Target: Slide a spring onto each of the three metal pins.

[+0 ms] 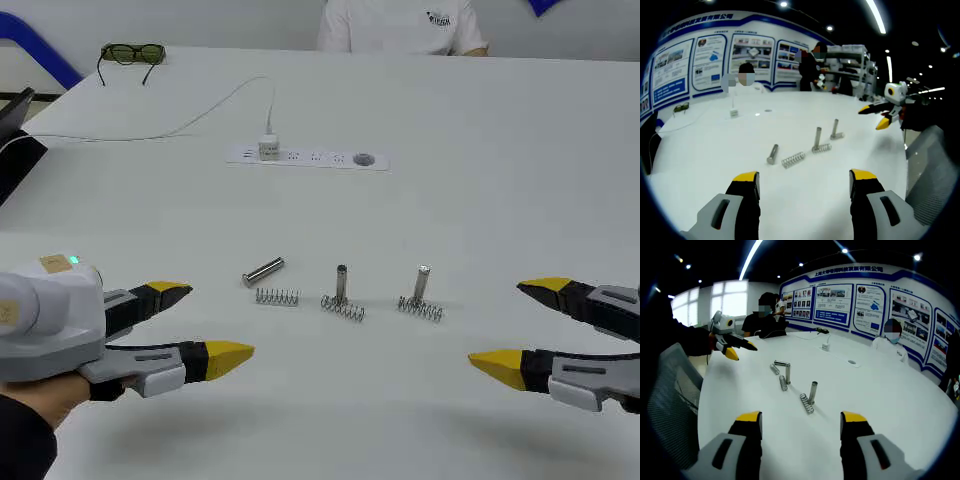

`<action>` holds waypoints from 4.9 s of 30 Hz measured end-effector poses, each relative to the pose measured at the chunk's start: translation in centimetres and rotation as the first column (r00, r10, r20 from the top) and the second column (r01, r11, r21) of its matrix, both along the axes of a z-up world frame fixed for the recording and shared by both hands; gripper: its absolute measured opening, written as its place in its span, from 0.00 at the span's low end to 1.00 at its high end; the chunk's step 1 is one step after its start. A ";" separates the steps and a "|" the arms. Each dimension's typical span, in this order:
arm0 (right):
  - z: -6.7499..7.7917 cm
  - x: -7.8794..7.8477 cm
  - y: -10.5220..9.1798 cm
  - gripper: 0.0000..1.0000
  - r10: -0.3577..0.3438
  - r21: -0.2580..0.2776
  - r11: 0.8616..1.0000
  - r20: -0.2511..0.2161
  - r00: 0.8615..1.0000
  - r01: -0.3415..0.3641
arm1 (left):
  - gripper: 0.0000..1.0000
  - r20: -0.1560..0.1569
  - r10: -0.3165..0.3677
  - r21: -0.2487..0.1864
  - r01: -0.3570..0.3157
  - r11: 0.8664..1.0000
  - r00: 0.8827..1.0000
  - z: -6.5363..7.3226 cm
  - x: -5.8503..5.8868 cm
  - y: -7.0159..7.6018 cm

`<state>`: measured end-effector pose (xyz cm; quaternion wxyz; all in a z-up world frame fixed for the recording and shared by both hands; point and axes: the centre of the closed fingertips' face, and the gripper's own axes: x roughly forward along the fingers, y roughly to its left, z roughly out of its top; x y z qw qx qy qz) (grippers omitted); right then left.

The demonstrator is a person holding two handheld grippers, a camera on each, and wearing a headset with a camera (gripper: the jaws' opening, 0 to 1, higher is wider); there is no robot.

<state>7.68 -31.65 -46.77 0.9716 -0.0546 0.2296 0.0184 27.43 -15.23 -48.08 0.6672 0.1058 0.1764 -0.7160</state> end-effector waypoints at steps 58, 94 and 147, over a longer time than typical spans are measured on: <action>-0.8 -0.8 -0.5 0.63 -0.022 0.010 1.000 -0.010 1.000 0.022 | 0.32 0.199 -0.137 0.249 0.085 0.965 0.970 -0.7 4.0 -10.0; -1.7 -1.1 -0.5 0.62 -0.024 0.018 1.000 -0.035 0.999 0.024 | 0.08 0.217 -0.203 0.543 0.055 0.838 0.955 -5.2 4.5 -12.1; -1.1 -0.7 0.2 0.60 -0.005 -0.006 1.000 -0.041 0.999 0.005 | 0.07 0.148 -0.097 0.549 -0.001 0.836 0.984 -2.7 4.0 -11.4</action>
